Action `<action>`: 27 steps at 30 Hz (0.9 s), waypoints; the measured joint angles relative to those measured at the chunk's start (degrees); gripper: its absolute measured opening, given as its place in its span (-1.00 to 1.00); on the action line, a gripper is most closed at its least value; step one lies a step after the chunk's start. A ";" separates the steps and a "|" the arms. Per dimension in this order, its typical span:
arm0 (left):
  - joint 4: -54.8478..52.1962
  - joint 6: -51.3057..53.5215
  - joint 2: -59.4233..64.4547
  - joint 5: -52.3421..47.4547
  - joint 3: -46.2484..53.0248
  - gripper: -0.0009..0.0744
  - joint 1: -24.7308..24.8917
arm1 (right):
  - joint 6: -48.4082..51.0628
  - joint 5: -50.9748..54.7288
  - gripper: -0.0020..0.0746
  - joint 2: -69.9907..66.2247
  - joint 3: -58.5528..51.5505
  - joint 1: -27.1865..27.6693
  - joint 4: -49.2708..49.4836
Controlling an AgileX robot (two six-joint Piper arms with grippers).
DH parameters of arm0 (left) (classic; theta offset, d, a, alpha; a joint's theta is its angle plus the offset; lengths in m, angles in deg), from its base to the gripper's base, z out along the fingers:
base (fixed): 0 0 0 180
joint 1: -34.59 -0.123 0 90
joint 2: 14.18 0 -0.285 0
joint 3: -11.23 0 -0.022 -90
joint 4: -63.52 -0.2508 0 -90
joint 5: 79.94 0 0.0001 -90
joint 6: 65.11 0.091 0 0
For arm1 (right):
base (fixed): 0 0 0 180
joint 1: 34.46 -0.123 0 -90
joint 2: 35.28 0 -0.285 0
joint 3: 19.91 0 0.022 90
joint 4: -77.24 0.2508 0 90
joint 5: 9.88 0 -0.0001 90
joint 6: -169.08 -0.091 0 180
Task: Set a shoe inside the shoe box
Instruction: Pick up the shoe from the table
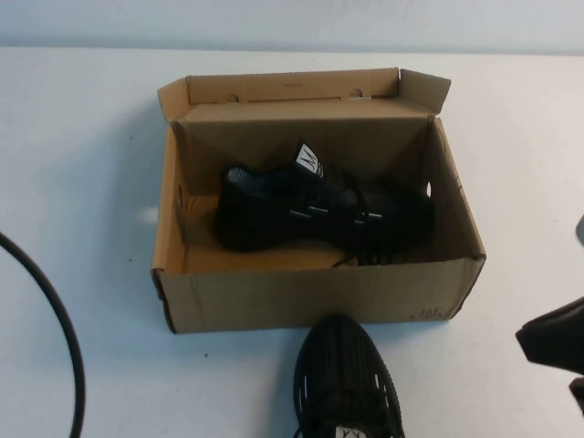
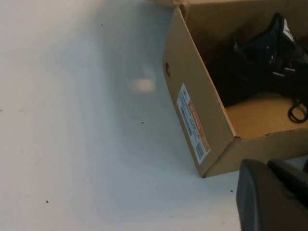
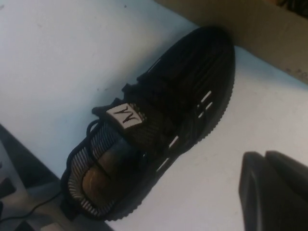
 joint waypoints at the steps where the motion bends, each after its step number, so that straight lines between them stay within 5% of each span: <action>1: 0.31 0.00 0.30 -0.12 -0.11 -0.98 0.00 | -1.21 -0.42 -0.99 -0.41 0.00 -1.94 -0.99; 20: 0.97 0.23 0.98 -1.43 -0.26 -0.98 0.00 | -28.48 -2.81 -0.93 -16.67 0.00 -31.60 -20.74; 23: 0.97 0.23 0.98 -1.43 -0.26 -0.98 0.00 | -30.38 -3.04 -0.62 -19.75 0.00 -32.41 -21.24; 27: 0.97 0.23 0.98 -1.43 -0.26 -0.98 0.00 | -32.47 -3.18 0.12 -23.31 0.00 -32.50 -21.44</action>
